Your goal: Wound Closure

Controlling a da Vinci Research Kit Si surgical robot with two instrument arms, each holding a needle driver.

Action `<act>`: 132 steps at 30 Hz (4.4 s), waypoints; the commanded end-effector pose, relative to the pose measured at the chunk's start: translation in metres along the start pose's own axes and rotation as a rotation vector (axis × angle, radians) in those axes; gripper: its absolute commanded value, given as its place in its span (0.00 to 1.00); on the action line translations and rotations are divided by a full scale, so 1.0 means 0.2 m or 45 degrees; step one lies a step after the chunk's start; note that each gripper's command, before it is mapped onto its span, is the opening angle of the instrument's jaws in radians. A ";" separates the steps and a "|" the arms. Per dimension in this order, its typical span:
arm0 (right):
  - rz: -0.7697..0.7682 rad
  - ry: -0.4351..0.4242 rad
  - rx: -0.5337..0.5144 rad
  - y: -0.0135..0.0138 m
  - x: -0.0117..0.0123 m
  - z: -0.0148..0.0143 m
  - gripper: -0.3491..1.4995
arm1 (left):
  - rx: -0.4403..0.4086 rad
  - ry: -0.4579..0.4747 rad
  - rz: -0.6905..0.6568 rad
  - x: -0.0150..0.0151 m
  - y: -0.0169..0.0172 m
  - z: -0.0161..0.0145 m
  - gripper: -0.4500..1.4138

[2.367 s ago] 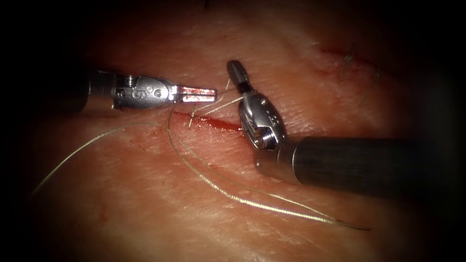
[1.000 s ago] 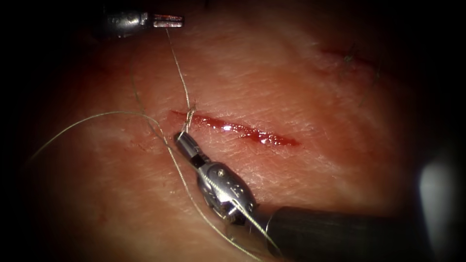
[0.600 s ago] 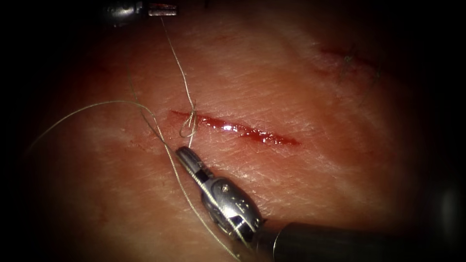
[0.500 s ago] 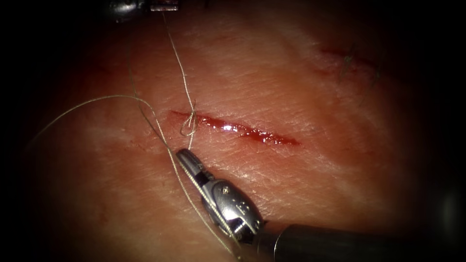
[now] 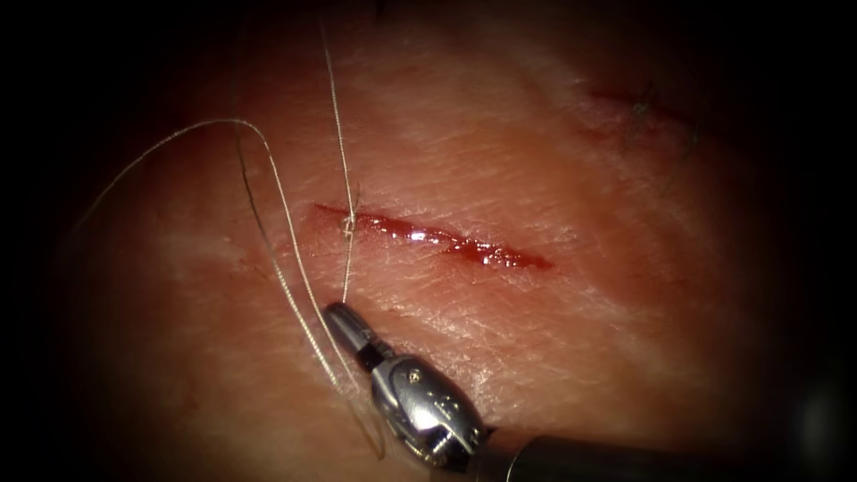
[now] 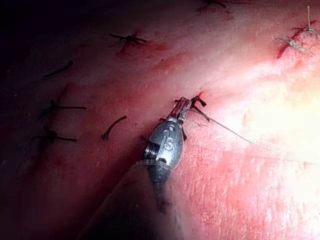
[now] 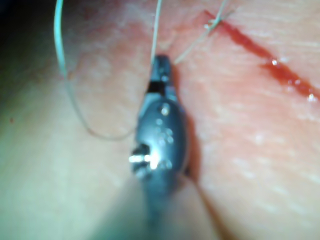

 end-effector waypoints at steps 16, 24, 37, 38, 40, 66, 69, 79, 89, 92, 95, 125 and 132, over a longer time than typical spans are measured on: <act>-0.007 -0.011 0.032 -0.011 -0.010 -0.008 0.00 | 0.042 -0.019 0.015 -0.005 -0.020 0.014 0.00; -0.001 -0.031 0.044 -0.011 -0.017 -0.010 0.00 | 0.043 -0.024 0.019 -0.006 -0.018 0.014 0.00; 0.025 -0.036 0.021 -0.006 -0.012 -0.005 0.36 | 0.015 -0.011 0.014 -0.001 -0.005 0.013 0.00; 0.030 -0.037 0.016 -0.006 -0.009 -0.006 0.66 | -0.001 0.000 0.005 0.003 0.002 0.012 0.00; 0.038 -0.043 0.021 -0.007 -0.005 -0.009 0.83 | -0.018 0.006 0.002 0.008 0.009 0.011 0.00; -0.258 -0.432 0.471 0.031 0.083 -0.074 0.83 | -0.158 0.086 0.053 0.104 0.080 -0.049 0.00; -0.331 -0.388 0.423 0.036 0.094 -0.051 0.80 | -0.156 0.086 0.055 0.105 0.083 -0.049 0.00; -0.394 -0.319 0.507 0.015 0.089 0.026 0.84 | -0.157 0.090 0.069 0.123 0.087 -0.052 0.00; -0.565 -0.366 0.447 0.014 0.070 0.059 0.93 | -0.158 0.093 0.076 0.137 0.091 -0.054 0.00; -0.580 -0.380 0.425 0.017 0.066 0.061 0.95 | -0.158 0.093 0.076 0.137 0.091 -0.054 0.00; -0.594 -0.391 0.420 0.019 0.061 0.064 0.95 | -0.156 0.093 0.076 0.138 0.091 -0.054 0.00; -0.643 -0.424 0.451 0.012 0.036 0.084 0.93 | -0.151 0.092 0.077 0.143 0.094 -0.050 0.00; -0.642 -0.420 0.447 0.013 0.036 0.087 0.92 | -0.151 0.092 0.077 0.143 0.094 -0.050 0.00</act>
